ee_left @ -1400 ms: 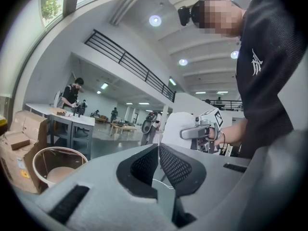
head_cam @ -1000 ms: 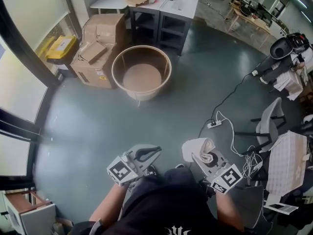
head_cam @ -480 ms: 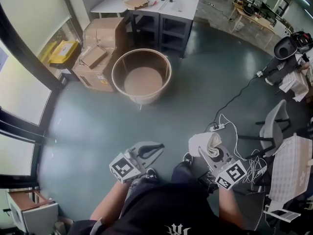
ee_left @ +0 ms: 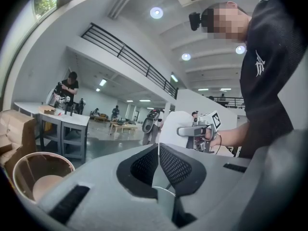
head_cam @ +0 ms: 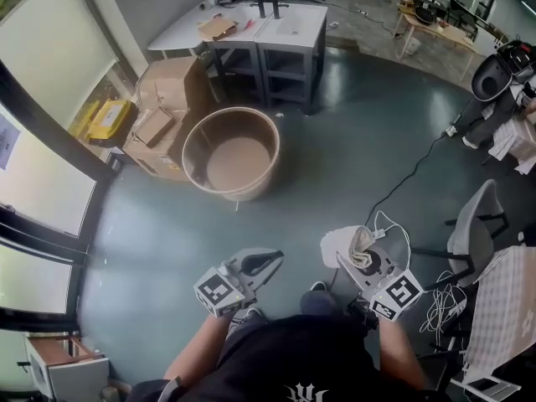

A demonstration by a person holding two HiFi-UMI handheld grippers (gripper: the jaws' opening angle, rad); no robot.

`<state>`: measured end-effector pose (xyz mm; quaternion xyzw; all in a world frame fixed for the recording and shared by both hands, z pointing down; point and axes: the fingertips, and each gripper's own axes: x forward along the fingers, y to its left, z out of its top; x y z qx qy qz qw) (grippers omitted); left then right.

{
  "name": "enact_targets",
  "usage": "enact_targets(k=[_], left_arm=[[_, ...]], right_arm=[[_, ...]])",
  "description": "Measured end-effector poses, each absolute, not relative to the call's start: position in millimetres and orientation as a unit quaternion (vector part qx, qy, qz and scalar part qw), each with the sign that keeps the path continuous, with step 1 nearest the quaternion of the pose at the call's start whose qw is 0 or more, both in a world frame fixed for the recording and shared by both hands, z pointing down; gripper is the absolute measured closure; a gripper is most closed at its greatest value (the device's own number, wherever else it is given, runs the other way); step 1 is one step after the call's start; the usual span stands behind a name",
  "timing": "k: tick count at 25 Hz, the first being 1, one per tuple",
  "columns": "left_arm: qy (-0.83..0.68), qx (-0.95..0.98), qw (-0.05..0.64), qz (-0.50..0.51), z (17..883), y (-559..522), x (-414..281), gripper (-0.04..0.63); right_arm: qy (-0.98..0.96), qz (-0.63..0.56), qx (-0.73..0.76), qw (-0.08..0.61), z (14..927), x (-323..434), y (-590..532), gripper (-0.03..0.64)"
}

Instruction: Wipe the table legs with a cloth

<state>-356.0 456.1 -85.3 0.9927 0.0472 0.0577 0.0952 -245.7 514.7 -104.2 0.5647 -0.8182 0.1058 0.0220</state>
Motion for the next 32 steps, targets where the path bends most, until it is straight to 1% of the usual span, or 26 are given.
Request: enact_targets(k=[6,11,18,22,27,32], left_arm=[[0.020,0.992,0.097,0.073,-84,467,-273,0.588],[0.003,0.993,0.080,0.088,-81,465,-227,0.588],[-0.004,0.993,0.071,0.095,-75,436,-193,0.588],[-0.012,0.991,0.095,0.098,-68,415,-178,0.588],[-0.014,0.991,0.094,0.096,-45,384,-159,0.588],[-0.020,0.990,0.109,0.086,-34,342,-146,0.588]], right_arm=[[-0.834,0.121,0.538,0.022,-92,-162,526,0.541],[-0.859,0.096,0.501,0.049,-82,-129,522,0.541],[-0.841,0.121,0.526,0.038,-65,-72,499,0.541],[-0.831,0.131,0.540,0.042,-58,-51,482,0.541],[-0.830,0.135,0.539,0.047,-55,-37,453,0.541],[-0.835,0.140,0.530,0.053,-51,-33,406,0.541]])
